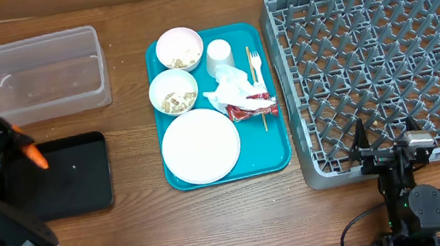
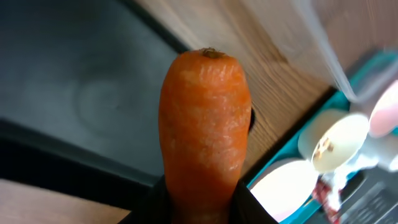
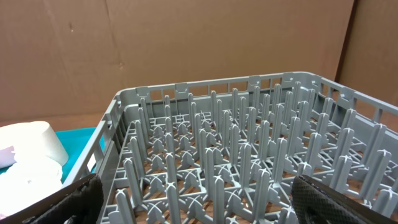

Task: Sort waste into correct bins and load items into the dishwasher rack
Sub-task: 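Carry the carrot left and drop it onto the black tray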

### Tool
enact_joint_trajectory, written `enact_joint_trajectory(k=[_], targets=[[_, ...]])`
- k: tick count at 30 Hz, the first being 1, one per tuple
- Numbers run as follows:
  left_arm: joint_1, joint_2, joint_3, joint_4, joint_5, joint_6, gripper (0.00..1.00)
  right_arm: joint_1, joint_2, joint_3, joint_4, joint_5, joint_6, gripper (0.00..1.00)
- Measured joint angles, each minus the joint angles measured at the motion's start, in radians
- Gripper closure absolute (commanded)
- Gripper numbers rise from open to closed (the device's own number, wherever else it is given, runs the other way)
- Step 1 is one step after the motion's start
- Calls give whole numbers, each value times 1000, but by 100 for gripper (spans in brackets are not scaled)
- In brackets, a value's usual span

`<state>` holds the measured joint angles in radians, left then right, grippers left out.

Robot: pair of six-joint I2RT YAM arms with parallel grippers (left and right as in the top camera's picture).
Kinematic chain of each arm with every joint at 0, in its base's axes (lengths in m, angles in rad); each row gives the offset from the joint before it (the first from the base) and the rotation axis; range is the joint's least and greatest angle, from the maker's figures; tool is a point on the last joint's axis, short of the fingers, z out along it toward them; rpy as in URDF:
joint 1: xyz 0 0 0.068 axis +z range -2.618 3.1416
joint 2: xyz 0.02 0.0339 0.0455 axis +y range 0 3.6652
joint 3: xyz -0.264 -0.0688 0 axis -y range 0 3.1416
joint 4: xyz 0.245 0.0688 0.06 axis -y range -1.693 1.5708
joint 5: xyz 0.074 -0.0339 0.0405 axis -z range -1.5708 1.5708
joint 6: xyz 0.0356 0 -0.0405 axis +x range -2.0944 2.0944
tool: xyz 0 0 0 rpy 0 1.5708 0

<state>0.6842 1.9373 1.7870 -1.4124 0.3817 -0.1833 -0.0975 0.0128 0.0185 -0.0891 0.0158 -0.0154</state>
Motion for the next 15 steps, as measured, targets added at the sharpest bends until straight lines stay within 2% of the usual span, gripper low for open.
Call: enact_joint_trajectory(k=[4, 5, 9, 14, 15], targets=[[51, 0, -35, 11, -32, -117, 96, 0, 0, 0, 1, 0, 0, 0], [61, -1, -51, 15, -47, -157, 92, 0, 0, 0, 0, 0, 1, 0], [76, -3, -154, 64, -79, -283, 96, 0, 0, 0, 0, 0, 0, 0], [75, -3, -289, 163, -89, -369, 95, 0, 0, 0, 0, 0, 0, 0], [75, -3, -306, 179, -89, -377, 91, 0, 0, 0, 0, 0, 0, 0]])
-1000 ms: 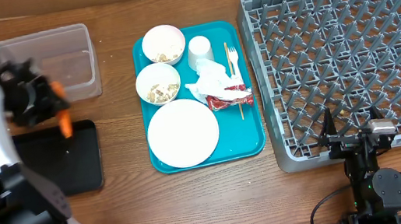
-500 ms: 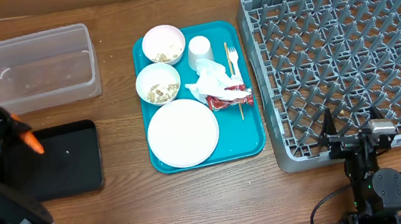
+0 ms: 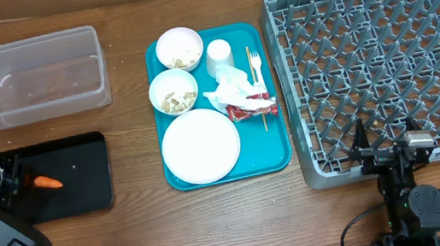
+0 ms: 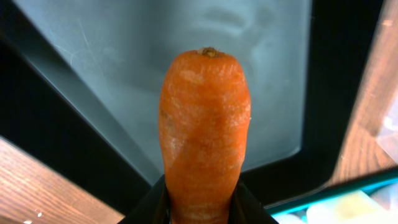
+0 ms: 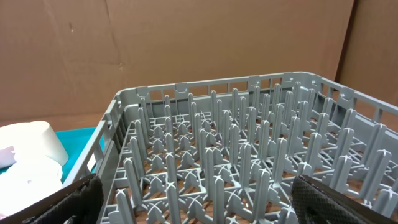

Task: Sort waste into correct bins and load items into the dishwasher rack
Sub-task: 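Carry the carrot left and drop it onto the black tray, then move the left gripper back to the teal tray bowls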

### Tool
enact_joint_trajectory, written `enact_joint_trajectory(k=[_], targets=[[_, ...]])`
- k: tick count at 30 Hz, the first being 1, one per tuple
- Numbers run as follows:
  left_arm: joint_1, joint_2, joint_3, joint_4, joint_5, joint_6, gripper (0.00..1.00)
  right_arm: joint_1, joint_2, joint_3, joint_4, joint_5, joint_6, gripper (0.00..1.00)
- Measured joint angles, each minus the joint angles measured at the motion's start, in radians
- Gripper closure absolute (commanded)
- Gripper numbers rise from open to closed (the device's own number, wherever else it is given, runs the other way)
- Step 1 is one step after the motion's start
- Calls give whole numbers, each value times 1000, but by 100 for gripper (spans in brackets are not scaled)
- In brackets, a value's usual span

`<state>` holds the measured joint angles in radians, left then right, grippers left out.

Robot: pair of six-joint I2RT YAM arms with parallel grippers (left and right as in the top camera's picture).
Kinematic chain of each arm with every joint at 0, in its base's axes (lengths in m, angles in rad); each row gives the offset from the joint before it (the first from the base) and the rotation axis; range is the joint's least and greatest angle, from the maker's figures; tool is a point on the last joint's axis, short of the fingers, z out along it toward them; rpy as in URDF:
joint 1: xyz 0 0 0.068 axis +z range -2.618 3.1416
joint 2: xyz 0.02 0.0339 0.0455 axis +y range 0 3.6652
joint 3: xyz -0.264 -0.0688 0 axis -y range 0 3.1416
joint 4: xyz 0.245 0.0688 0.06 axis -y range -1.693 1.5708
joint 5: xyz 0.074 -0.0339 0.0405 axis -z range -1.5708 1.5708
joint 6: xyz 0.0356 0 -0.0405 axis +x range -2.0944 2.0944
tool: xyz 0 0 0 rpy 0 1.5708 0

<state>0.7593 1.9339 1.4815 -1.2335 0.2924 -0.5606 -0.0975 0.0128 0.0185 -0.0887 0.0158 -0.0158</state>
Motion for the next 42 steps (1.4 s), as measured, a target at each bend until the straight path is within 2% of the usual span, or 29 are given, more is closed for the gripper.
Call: enact_joint_trajectory(k=[1, 3, 4, 8, 13, 17, 25, 28, 33, 35, 42], targets=[[0, 0, -15, 14, -1, -11, 80, 0, 0, 0, 0, 0, 0, 0], [0, 0, -27, 29, -2, -17, 37, 0, 0, 0, 0, 0, 0, 0], [0, 0, -28, 34, -2, -28, 19, 0, 0, 0, 0, -1, 0, 0], [0, 0, -28, 42, -5, -40, 7, 0, 0, 0, 0, 0, 0, 0], [0, 0, -28, 54, -5, -44, 1, 0, 0, 0, 0, 0, 0, 0], [0, 0, -20, 13, 6, -42, 7, 0, 0, 0, 0, 0, 0, 0], [-41, -2, 165, -180, 82, 46, 7, 0, 0, 0, 0, 0, 0, 0], [-101, -13, 254, -237, 90, 82, 7, 0, 0, 0, 0, 0, 1, 0], [-232, -74, 324, -238, 89, 107, 5, 0, 0, 0, 0, 0, 0, 0], [-295, -104, 330, -221, 89, 124, 0, 0, 0, 0, 0, 0, 0, 0], [-594, -131, 336, -97, 90, 221, 0, 0, 0, 0, 0, 0, 0, 0]])
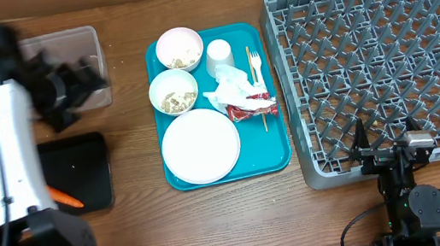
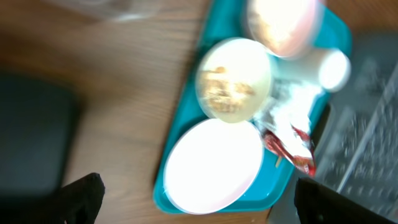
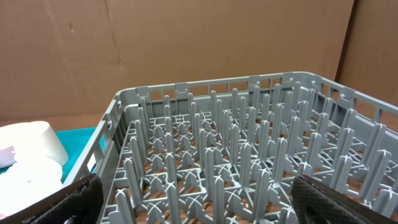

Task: Sort waste into correct bins and load items into the dishwasher rack
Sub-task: 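Move the left gripper back to the teal tray bowls, then grasp the rim of the white bowl with food using left gripper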

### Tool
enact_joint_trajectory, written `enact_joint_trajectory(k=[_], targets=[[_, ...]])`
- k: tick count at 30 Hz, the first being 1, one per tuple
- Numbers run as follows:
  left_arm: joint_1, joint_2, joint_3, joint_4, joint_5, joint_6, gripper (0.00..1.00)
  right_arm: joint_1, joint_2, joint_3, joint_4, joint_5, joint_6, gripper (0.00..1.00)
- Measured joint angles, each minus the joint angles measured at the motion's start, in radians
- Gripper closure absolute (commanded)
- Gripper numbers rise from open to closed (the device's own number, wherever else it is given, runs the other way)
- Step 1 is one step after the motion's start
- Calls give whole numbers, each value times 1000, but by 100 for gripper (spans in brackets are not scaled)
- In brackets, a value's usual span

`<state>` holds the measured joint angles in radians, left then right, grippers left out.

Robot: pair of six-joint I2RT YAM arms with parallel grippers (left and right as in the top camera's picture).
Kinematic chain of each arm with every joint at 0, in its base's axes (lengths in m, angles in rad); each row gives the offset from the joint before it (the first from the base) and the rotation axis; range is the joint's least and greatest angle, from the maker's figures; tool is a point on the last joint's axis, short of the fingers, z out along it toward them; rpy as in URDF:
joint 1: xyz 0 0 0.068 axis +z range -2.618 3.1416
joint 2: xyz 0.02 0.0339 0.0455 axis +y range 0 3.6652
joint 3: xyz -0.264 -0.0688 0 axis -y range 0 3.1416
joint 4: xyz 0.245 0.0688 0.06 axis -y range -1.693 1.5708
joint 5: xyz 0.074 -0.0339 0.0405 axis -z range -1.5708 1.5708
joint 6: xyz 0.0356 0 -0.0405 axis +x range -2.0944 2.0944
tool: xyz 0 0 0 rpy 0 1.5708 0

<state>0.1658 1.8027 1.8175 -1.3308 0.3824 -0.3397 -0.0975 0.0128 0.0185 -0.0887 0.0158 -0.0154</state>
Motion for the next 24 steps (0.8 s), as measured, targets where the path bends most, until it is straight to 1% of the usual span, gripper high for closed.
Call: enact_joint_trajectory(k=[3, 6, 10, 11, 12, 14, 24], targets=[[-141, 9, 1, 95, -22, 55, 0, 0, 0, 0, 0, 0, 0, 0], [-277, 44, 3, 188, -114, 89, 0, 0, 0, 0, 0, 0, 0, 0], [-406, 132, 3, 265, -247, 112, 0, 0, 0, 0, 0, 0, 0, 0], [-430, 161, 3, 277, -270, 115, 2, 0, 0, 0, 0, 0, 0, 0], [-449, 186, 3, 285, -286, 120, 5, 0, 0, 0, 0, 0, 0, 0], [-489, 255, 3, 301, -326, 134, 9, 0, 0, 0, 0, 0, 0, 0], [-514, 426, 3, 323, -381, 141, 20, 0, 0, 0, 0, 0, 0, 0]])
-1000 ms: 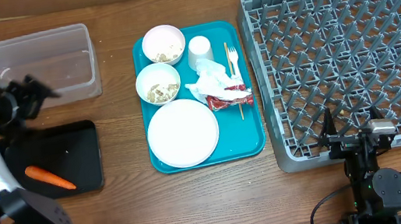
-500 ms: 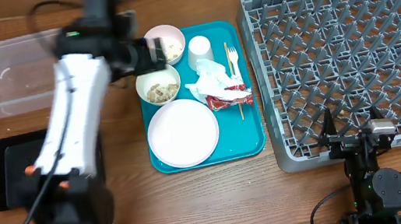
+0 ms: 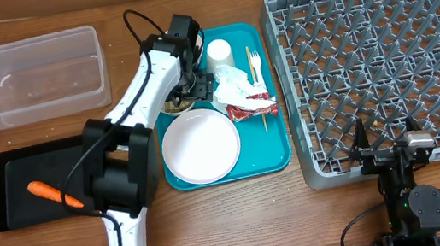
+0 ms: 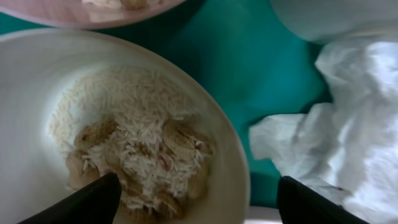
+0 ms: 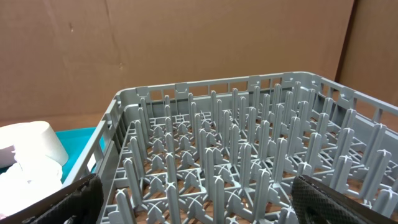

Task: Sort waste into correct bins and load items into the dishwasher rack
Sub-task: 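Grasp the rim of the white bowl with food using left gripper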

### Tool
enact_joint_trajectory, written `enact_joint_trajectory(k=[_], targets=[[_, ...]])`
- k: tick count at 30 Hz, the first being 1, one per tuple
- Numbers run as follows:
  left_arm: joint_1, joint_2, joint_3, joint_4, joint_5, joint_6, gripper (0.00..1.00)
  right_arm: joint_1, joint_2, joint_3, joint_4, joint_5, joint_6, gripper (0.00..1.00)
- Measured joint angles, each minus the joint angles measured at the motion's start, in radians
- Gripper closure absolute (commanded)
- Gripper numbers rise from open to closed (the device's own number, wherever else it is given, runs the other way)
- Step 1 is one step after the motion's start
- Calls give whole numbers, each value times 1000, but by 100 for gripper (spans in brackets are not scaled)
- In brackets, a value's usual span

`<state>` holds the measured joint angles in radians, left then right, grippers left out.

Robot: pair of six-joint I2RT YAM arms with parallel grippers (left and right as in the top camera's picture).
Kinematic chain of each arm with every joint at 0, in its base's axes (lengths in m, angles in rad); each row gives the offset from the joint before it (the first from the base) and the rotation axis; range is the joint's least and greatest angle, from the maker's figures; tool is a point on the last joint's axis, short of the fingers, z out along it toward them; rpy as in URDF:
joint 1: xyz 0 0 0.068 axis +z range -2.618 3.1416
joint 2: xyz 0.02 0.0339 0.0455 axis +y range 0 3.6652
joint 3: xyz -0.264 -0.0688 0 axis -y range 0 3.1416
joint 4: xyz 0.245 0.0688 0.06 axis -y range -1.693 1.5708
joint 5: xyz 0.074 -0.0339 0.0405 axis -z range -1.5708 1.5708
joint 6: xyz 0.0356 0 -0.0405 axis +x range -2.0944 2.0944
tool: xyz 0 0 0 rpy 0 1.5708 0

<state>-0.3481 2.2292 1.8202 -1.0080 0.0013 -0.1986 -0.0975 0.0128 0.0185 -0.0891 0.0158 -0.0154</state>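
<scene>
My left gripper [image 3: 191, 85] hangs open low over the white bowl of rice and food scraps [image 4: 124, 143] on the teal tray [image 3: 276, 154], one finger to each side of the bowl in the left wrist view, nothing held. An orange carrot [image 3: 49, 193] lies in the black tray [image 3: 86, 155]. Also on the teal tray are a crumpled napkin [image 4: 348, 112] with a red wrapper [image 3: 248, 109], a white cup [image 3: 219, 52], a fork [image 3: 255, 62] and a white plate [image 3: 200, 146]. The pink bowl's rim [image 4: 93, 9] shows beyond the rice bowl. My right gripper [image 3: 387, 147] rests open at the near edge of the grey dishwasher rack [image 3: 383, 57].
A clear plastic bin [image 3: 36, 75] stands at the back left, behind the black tray. A cardboard wall [image 5: 186, 43] rises behind the rack. My left arm stretches from the table's near edge across to the tray.
My left gripper was open near the clear bin at the left; now it is over the rice bowl on the teal tray. The carrot still lies in the black tray. The right arm is unchanged.
My left gripper held the carrot at the black tray's left edge, then over the black tray. Later the carrot lay in that tray and the open gripper was by the clear bin. Now the gripper is at the rice bowl.
</scene>
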Motion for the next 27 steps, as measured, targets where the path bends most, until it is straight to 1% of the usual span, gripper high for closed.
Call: enact_joint_trajectory(k=[2, 4, 6, 9, 11, 12, 15, 17, 18, 19, 20, 21, 27], targets=[[0, 11, 0, 1, -15, 0, 23, 0, 0, 0, 0, 0, 0, 0], [0, 12, 0, 2, -33, 0, 36, 0, 0, 0, 0, 0, 0, 0], [0, 12, 0, 2, -49, 9, 45, 0, 0, 0, 0, 0, 0, 0], [0, 12, 0, 3, -60, 19, 48, 0, 0, 0, 0, 0, 0, 0], [0, 12, 0, 2, -60, 20, 54, 0, 0, 0, 0, 0, 0, 0], [0, 12, 0, 0, -59, 21, 60, 0, 0, 0, 0, 0, 0, 0], [-2, 12, 0, -5, -63, 30, 70, 0, 0, 0, 0, 0, 0, 0], [-2, 12, 0, -16, -66, 36, 83, 0, 0, 0, 1, 0, 0, 0], [-2, 12, 1, -23, -66, 40, 87, 0, 0, 0, 0, 0, 0, 0], [-2, 12, 5, -32, -68, 40, 87, 0, 0, 0, 0, 0, 0, 0], [-2, 12, 9, -40, -70, 45, 93, 0, 0, 0, 0, 0, 0, 0], [-2, 12, 18, -53, -71, 45, 96, 0, 0, 0, 0, 0, 0, 0], [-2, 12, 129, -158, -87, 48, 96, 0, 0, 0, 0, 0, 0, 0]])
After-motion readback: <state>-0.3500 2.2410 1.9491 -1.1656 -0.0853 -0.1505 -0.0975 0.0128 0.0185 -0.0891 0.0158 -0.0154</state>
